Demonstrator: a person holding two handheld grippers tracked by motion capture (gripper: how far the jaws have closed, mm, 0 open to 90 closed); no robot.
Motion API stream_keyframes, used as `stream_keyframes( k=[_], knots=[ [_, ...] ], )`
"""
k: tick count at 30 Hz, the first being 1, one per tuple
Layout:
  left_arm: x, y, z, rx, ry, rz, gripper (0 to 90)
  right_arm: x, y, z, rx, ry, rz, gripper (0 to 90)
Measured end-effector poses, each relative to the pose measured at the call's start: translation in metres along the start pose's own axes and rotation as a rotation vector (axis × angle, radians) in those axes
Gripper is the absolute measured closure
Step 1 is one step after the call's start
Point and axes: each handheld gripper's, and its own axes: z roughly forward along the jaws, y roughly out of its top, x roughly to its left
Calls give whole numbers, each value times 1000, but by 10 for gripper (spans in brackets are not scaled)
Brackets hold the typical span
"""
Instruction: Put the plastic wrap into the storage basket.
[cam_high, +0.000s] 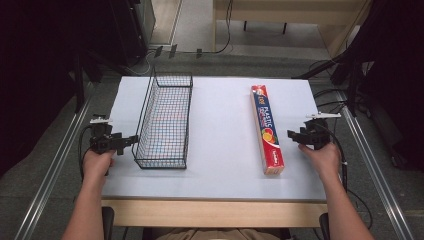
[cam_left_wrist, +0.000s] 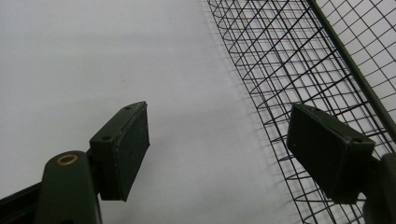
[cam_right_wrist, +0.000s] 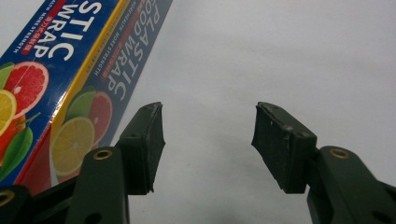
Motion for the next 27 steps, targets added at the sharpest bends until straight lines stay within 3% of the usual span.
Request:
stream_keyframes(
  k=[10, 27],
  knots=[
    [0, 0, 1, 5, 6, 9, 221, 0, -1, 3, 33, 1, -5, 391],
    [-1, 0, 0, -4, 8, 8, 221, 3, -1, 3, 36, 9, 4, 408]
  ],
)
